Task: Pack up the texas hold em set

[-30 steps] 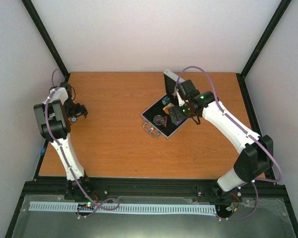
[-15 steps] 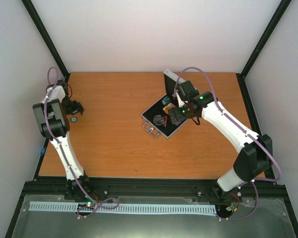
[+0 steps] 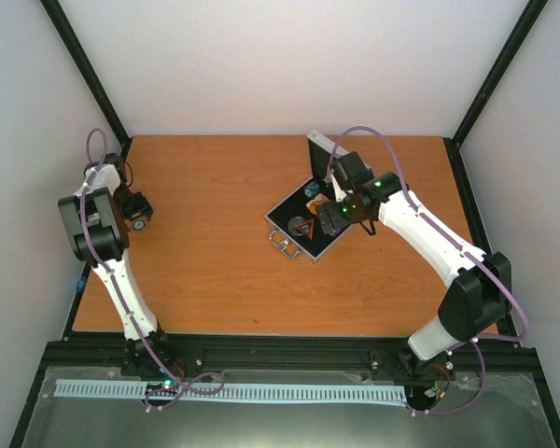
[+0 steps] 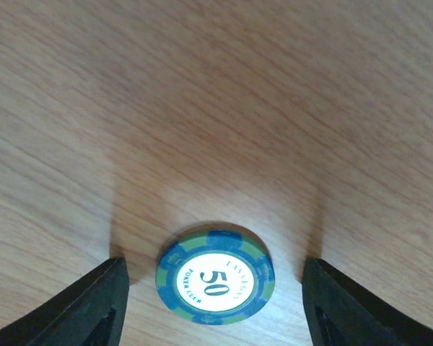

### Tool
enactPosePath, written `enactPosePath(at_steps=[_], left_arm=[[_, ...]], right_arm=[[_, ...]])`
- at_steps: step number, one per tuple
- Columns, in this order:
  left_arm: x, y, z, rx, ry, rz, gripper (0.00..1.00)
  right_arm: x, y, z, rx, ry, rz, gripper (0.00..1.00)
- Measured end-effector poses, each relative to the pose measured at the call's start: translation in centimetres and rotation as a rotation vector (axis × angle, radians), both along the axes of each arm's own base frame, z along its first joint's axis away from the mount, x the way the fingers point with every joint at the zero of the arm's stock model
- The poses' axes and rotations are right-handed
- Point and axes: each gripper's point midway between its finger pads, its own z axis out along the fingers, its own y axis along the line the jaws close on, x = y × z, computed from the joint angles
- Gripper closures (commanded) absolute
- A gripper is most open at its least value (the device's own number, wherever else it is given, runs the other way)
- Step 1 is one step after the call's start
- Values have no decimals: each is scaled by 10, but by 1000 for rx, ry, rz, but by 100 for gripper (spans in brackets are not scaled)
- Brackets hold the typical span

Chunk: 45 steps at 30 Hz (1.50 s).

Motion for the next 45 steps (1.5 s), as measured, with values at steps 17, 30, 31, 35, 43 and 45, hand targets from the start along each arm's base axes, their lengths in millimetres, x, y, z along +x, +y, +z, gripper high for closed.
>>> enactPosePath(at_steps=[17, 30, 31, 35, 43, 45], left_arm=[[-3, 3, 0, 1, -10, 15, 65], [-3, 2, 2, -13, -22, 18, 76], [-3, 1, 3, -19, -25, 18, 76], [-6, -8, 6, -58, -30, 8, 76], [-8, -22, 36, -90, -91, -28, 75], [-8, -27, 42, -95, -105, -37, 75]], right_arm=[[0, 0, 0, -1, 0, 0, 0], [0, 0, 0, 0, 0, 0, 0], [0, 0, 0, 0, 1, 0, 0], [1, 1, -2, -3, 6, 1, 0], [4, 2, -4, -9, 10, 6, 0], [5, 3, -3, -8, 7, 7, 0]])
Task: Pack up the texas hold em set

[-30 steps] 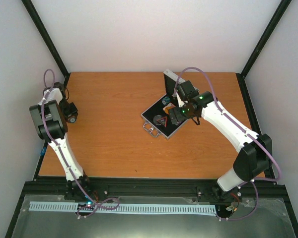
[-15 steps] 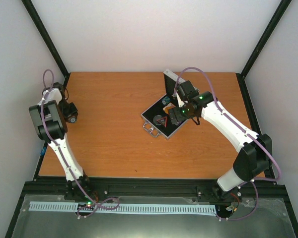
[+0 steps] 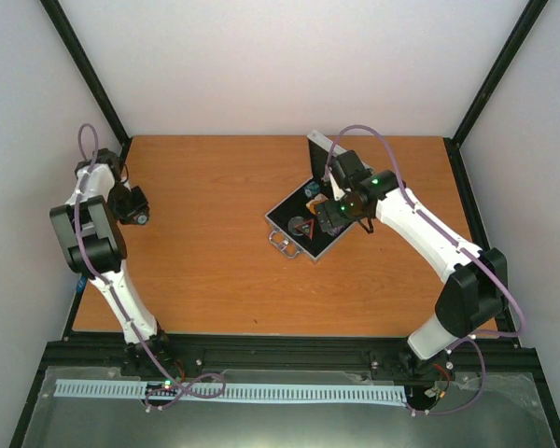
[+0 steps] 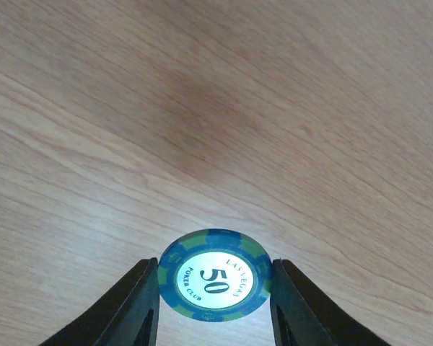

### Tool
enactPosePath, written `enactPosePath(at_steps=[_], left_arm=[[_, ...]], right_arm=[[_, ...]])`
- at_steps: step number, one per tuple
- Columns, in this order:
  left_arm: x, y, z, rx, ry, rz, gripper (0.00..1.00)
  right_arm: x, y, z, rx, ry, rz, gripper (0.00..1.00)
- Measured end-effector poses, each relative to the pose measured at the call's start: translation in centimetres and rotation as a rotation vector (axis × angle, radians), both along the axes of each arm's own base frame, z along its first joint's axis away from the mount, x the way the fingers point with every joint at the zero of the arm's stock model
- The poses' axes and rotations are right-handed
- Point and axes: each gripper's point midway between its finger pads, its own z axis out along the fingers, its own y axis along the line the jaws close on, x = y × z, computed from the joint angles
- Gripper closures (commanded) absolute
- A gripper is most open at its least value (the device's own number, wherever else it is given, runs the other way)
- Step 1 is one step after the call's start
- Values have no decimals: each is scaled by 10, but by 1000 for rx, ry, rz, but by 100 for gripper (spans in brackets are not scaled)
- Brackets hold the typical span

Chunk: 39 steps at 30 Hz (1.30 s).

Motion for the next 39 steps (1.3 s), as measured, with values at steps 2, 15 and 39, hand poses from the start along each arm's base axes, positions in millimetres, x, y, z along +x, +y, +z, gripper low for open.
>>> enactPosePath(at_steps=[2, 15, 39], left_arm=[[1, -5, 5, -9, -11, -10, 75], [18, -81, 18, -94, -61, -167, 75], [24, -197, 87, -242, -240, -349, 74]], right_arm=[[1, 0, 2, 1, -4, -1, 0], [9, -14, 16, -55, -69, -50, 0], [-38, 36, 113, 437, -146, 48, 0]])
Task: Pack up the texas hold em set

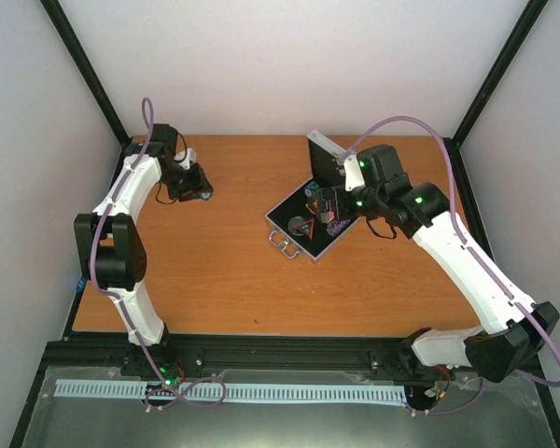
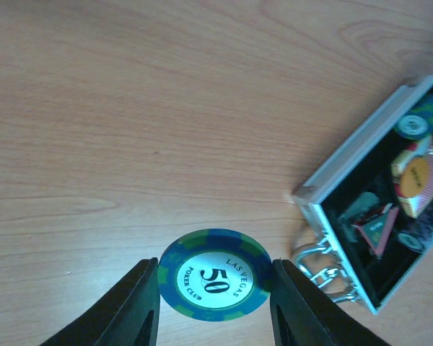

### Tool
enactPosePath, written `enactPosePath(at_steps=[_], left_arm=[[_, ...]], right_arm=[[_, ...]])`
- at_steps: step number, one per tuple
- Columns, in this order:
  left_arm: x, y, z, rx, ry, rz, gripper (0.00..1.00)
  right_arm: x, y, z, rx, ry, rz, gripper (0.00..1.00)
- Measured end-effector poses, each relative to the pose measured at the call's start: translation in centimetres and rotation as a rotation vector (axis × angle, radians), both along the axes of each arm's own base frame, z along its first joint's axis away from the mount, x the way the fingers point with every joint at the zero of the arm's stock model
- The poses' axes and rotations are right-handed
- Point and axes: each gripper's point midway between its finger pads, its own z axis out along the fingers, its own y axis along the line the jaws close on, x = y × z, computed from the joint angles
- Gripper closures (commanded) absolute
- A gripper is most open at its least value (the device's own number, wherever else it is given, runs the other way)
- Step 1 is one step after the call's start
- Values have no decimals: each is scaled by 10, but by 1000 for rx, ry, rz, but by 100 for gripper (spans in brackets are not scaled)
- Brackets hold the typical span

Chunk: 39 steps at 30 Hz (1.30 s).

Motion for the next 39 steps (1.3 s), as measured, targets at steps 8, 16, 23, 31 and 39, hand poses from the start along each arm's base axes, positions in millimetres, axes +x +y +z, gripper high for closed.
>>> enactPosePath(at_steps=[8, 16, 23, 31, 39], left_arm=[[7, -38, 38, -67, -83, -63, 74], [-1, -76, 64, -162, -113, -109, 73], [2, -100, 92, -255, -153, -116, 73], [-6, -112, 131, -347, -214, -117, 72], [-26, -132, 149, -405, -239, -161, 71]], right_arm=[[-19, 28, -11, 97, 41, 42, 0], [-14, 37, -21, 172, 35, -17, 0], [-13, 66, -21, 211, -65, -22, 0], [19, 83, -40, 228, -154, -132, 4], [47, 112, -61, 229, -205, -167, 8]])
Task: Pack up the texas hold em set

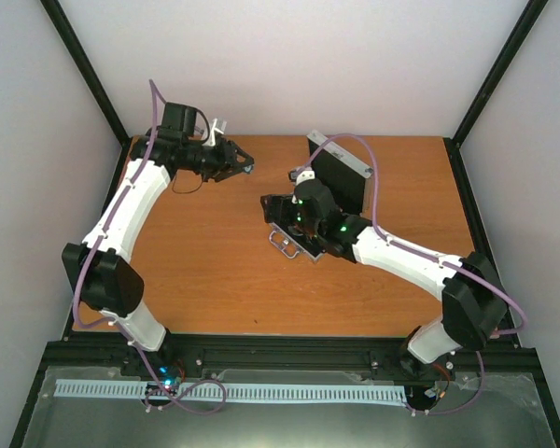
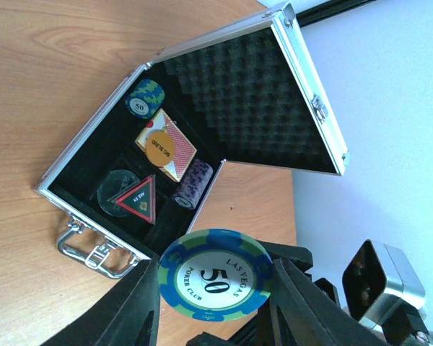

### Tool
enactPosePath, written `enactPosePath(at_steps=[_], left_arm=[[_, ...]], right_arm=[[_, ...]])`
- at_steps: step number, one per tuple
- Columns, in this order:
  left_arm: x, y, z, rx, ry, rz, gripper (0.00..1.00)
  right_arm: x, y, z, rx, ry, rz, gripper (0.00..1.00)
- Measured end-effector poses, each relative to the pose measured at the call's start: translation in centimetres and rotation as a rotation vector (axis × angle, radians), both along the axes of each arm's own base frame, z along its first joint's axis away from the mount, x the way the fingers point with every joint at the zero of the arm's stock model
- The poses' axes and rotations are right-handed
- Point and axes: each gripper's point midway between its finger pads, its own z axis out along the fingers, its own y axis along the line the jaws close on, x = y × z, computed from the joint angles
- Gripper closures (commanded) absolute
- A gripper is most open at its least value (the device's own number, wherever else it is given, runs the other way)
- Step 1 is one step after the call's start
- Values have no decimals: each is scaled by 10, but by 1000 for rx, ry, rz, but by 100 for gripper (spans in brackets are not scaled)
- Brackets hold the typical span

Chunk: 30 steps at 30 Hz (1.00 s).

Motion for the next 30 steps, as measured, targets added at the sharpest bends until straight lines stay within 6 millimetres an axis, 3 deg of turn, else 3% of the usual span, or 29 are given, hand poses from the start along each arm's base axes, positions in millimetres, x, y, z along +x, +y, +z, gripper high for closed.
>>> enactPosePath(at_steps=[16, 30], left_arm=[[-15, 0, 12, -33, -15, -4, 71], [-15, -2, 15, -54, -14, -9, 71]], right_arm=[[9, 35, 73, 133, -155, 53, 17], [10, 52, 62, 124, -150, 97, 23]])
